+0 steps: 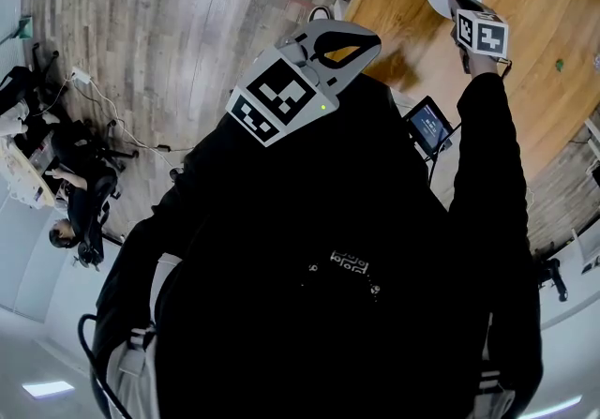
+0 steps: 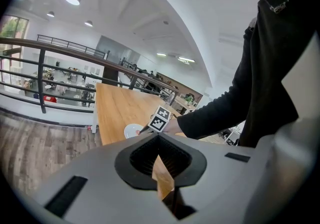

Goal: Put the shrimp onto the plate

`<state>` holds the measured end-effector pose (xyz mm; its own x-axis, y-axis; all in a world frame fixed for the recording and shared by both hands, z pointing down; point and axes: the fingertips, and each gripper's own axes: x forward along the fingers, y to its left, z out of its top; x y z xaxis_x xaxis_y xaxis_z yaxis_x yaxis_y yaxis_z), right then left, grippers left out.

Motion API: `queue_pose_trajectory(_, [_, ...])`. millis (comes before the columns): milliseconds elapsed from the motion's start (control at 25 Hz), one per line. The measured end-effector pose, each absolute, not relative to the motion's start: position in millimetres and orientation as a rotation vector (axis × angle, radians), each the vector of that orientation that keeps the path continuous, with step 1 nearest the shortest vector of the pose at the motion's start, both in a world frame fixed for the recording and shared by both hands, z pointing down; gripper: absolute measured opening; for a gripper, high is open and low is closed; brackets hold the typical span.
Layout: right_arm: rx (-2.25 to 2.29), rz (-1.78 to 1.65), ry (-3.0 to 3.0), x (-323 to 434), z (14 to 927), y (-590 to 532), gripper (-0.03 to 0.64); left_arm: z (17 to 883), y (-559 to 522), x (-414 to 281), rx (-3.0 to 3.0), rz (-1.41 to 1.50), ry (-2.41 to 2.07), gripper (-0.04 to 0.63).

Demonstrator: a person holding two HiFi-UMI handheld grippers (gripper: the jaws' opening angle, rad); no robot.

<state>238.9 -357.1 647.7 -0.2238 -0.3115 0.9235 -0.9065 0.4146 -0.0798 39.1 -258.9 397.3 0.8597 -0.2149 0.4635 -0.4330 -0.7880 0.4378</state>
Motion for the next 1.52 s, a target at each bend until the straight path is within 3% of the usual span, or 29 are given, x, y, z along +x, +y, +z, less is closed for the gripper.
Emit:
queue_pose_trajectory(360, [1.024,0.815,-1.715,235.4,657.9,-350.5,0.067,391.7,-260.5,30.9,2.461,0.487,-0.498,-0.002])
queue_pose_trajectory(680, [1.125,0.848,-1.743,239.4,651.9,-362.8,0.146,401.2,-274.0,24.9,2.468,0.489,-0.541,-0.002])
queue_pose_trajectory(1080, [1.231,0.863,-1.825,254.2,608.1,-333.6,0.144,362.0,-257.4,36.0,2.534,0.417,-0.545,-0.002])
queue_pose_trajectory(1200, [1.273,0.854,-1.894,248.5,576.3,-332.3,0.137,339.8,-261.9,31.7,2.587,0.367,-0.567,-0.002])
queue_pose_trajectory(1400, [1.314,0.818,-2.141,233.6,513.6,-324.0,0.05,311.5,-258.9,40.4,2.699,0.297,-0.544,-0.002])
queue_pose_trajectory(1520, [1.275,0.73,-2.252,214.9,467.6,-302.3,0.041,299.9,-248.2,43.4,2.714,0.253,-0.511,-0.002])
